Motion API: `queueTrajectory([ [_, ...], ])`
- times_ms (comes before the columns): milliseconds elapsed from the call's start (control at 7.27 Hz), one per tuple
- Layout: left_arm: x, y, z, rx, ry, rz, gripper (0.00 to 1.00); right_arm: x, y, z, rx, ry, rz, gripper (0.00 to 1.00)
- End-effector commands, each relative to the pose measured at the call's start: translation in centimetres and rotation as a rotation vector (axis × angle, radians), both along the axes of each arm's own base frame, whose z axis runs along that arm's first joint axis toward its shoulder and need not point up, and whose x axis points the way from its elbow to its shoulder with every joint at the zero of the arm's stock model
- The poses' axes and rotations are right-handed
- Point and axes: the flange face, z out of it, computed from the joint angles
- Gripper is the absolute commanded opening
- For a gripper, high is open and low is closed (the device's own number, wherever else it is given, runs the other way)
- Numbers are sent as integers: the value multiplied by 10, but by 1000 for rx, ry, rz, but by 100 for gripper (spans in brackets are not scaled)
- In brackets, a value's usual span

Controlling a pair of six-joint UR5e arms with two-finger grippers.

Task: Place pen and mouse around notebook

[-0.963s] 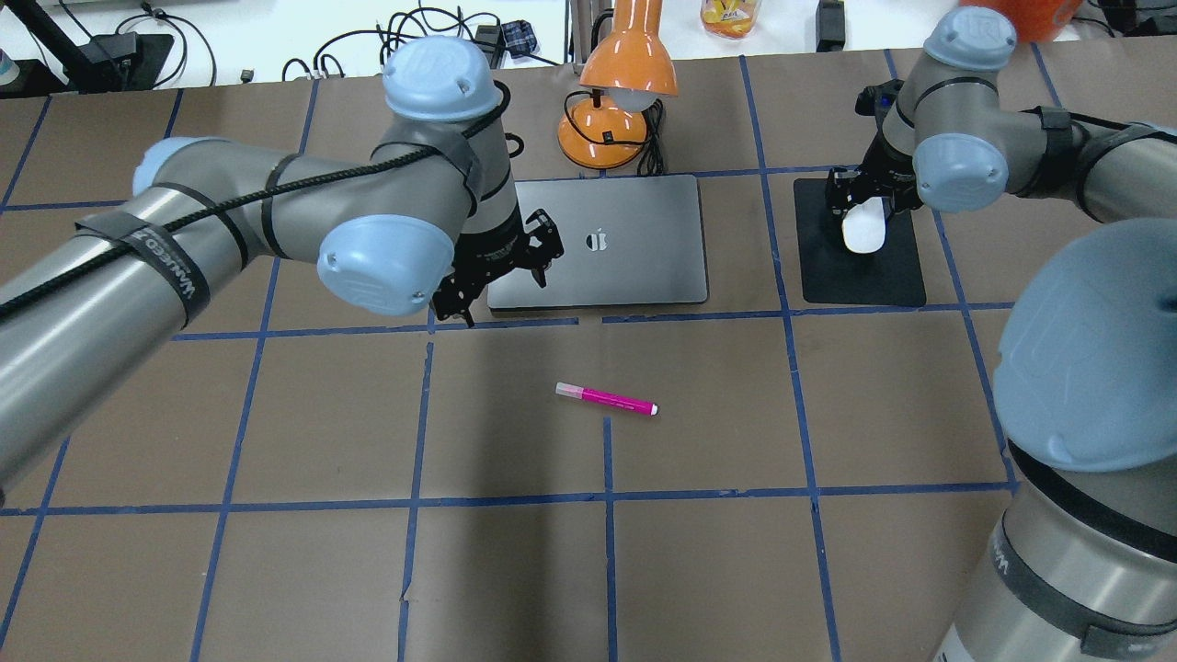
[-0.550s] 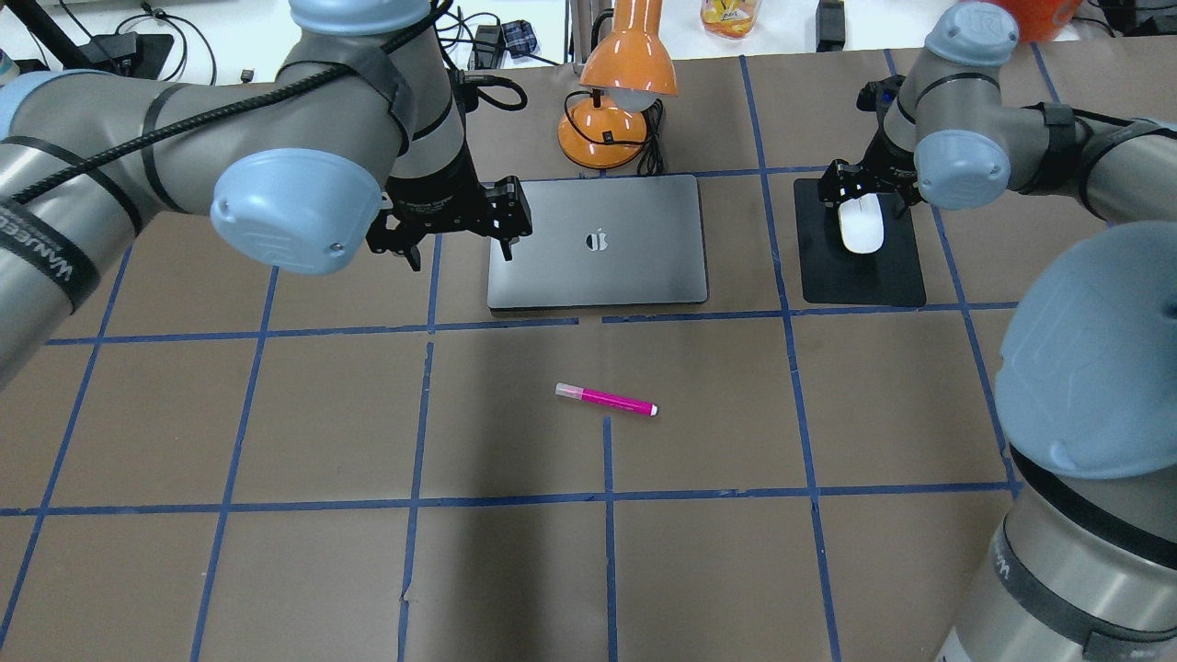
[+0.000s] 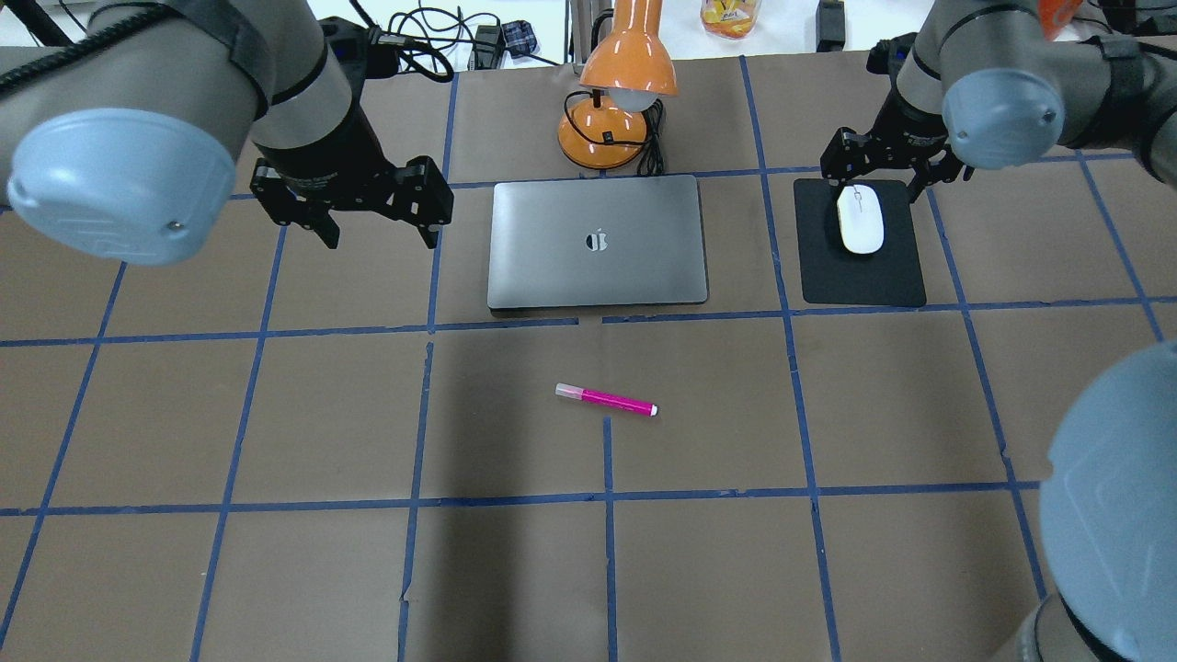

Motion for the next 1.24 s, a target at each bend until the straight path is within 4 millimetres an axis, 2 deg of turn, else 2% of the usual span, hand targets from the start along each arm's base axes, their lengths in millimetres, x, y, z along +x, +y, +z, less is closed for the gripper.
queueTrajectory([
  [0, 12, 10, 11, -1, 2, 17, 100, 28, 44, 65, 33, 7, -18, 100],
  [138, 16, 6, 13, -9, 9, 25, 100, 30, 67, 87, 58, 4, -18, 100],
  [275, 16, 2, 6, 4, 2, 29, 100, 32, 87, 107, 74, 4, -19, 100],
  [550, 18, 4, 8, -2, 0, 32, 100, 37, 131, 148, 79, 4, -43, 100],
  [825, 17, 3, 11, -6, 4, 32, 100, 44, 143, 161, 73, 3, -36, 100],
  [1100, 17, 8, 10, -2, 6, 32, 100, 60, 147, 162, 74, 5, -4, 100],
])
